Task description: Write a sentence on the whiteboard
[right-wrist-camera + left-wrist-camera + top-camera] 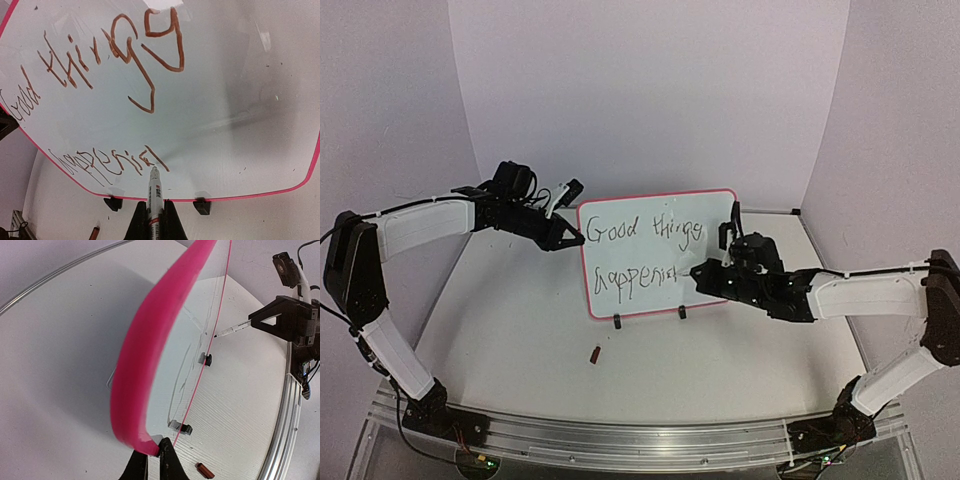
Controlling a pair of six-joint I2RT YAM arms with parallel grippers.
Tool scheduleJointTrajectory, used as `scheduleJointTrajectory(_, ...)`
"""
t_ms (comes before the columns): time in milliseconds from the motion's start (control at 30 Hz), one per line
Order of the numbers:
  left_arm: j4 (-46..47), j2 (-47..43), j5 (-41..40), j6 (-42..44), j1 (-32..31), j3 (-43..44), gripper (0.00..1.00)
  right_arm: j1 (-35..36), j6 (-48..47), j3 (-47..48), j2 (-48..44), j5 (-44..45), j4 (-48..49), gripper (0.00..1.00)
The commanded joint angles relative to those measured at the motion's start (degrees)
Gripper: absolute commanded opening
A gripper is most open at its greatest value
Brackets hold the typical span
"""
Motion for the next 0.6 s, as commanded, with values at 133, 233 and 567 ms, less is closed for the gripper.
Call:
scheduleJointTrajectory(133, -3.9, 2.2, -3.9, 2.5, -1.9, 0.0, 0.0, -0.3, 0.3, -1.8, -6.3, 5.0, -0.6, 0.0)
scheduleJointTrajectory(233, -3.9, 2.3, -4.0, 2.5, -1.9, 0.0, 0.0, -0.5, 0.4, -1.6, -5.4, 5.5, -0.8, 0.0)
scheduleJointTrajectory(567, -3.9, 2.3, -4.1, 2.6, -2.0, 0.0, 0.0, -1.5, -0.6, -0.2, -3.1, 5.1, -0.4, 0.0)
